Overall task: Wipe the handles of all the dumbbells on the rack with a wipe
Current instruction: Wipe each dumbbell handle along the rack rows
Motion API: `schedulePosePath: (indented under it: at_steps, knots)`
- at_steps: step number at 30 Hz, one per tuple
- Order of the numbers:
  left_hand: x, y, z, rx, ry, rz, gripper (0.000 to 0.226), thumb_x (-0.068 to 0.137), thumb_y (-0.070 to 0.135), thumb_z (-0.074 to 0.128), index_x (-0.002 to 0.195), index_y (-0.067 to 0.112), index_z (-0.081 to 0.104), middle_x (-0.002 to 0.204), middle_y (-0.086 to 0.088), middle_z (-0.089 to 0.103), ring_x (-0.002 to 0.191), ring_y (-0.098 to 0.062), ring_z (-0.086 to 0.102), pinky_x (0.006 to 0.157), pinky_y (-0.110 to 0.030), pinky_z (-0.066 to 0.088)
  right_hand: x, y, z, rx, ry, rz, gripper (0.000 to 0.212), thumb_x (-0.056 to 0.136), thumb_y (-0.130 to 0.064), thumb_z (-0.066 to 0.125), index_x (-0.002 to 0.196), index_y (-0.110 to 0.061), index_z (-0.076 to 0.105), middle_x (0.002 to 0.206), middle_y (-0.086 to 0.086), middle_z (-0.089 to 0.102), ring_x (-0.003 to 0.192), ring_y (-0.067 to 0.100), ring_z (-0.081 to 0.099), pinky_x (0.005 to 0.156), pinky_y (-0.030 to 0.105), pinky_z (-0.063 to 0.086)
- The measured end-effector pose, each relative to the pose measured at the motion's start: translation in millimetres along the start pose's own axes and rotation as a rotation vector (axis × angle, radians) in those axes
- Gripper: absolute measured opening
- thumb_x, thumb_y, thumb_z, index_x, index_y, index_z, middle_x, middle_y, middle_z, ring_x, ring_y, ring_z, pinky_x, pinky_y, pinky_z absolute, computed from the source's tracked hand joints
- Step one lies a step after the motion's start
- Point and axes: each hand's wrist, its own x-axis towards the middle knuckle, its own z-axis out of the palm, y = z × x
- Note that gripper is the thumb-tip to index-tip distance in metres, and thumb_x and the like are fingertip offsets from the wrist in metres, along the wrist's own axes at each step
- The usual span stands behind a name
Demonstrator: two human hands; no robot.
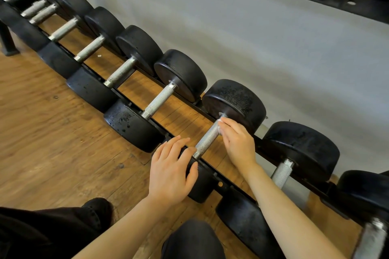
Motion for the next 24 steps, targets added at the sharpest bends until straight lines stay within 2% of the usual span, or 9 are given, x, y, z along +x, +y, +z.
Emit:
schedulePosePath:
  at_steps: [6,10,15,20,22,24]
  knots:
    - [0,1,0,0.004,0.002,0.002,0.036,0.091,0.04,0.043,0.112,0.024,0.067,0.131,0.003,0.06,0.133,-0.02,0.045,0.111,-0.038,0.026,-2,-5,5,-0.02,-0.065,-0.126,0.033,0.084,-0.011,0.066,0.117,-0.003,0.065,0.117,0.012,0.063,0.097,0.022,0.061,0.073,0.03,0.057]
    - [0,1,-1,0.002,0.001,0.005,0.036,0.091,0.04,0.043,0.113,0.024,0.067,0.131,0.003,0.059,0.133,-0.02,0.045,0.111,-0.038,0.026,4,-3,5,-0.002,-0.047,0.034,0.032,0.094,-0.027,0.049,0.118,-0.011,0.063,0.115,0.002,0.059,0.103,0.012,0.055,0.08,0.028,0.055]
    - [0,1,-2,0.009,-0.012,-0.001,0.037,0.091,0.041,0.042,0.114,0.025,0.067,0.132,0.003,0.059,0.133,-0.02,0.043,0.11,-0.039,0.026,0,-10,1,-0.108,-0.05,-0.143,0.036,0.08,-0.015,0.069,0.114,-0.003,0.065,0.11,0.013,0.064,0.088,0.021,0.062,0.065,0.025,0.055]
    - [0,0,-1,0.008,-0.024,0.001,0.037,0.092,0.041,0.042,0.115,0.026,0.066,0.133,0.004,0.058,0.135,-0.019,0.042,0.112,-0.037,0.023,6,-4,2,-0.151,-0.006,0.022,0.037,0.083,-0.013,0.07,0.118,-0.005,0.063,0.114,0.01,0.065,0.093,0.02,0.064,0.07,0.025,0.053]
    - [0,0,-1,0.008,-0.022,0.001,0.037,0.092,0.041,0.042,0.115,0.026,0.066,0.133,0.004,0.058,0.135,-0.019,0.041,0.112,-0.037,0.022,4,-6,5,-0.15,-0.008,-0.031,0.038,0.08,-0.014,0.07,0.117,-0.004,0.064,0.114,0.01,0.065,0.091,0.021,0.063,0.07,0.027,0.054]
    - [0,0,-1,0.002,-0.016,0.005,0.037,0.092,0.041,0.042,0.115,0.026,0.066,0.133,0.004,0.058,0.135,-0.019,0.042,0.112,-0.037,0.023,-1,-8,6,-0.105,-0.049,-0.161,0.039,0.079,-0.012,0.071,0.116,-0.005,0.064,0.113,0.009,0.065,0.092,0.021,0.062,0.071,0.03,0.056]
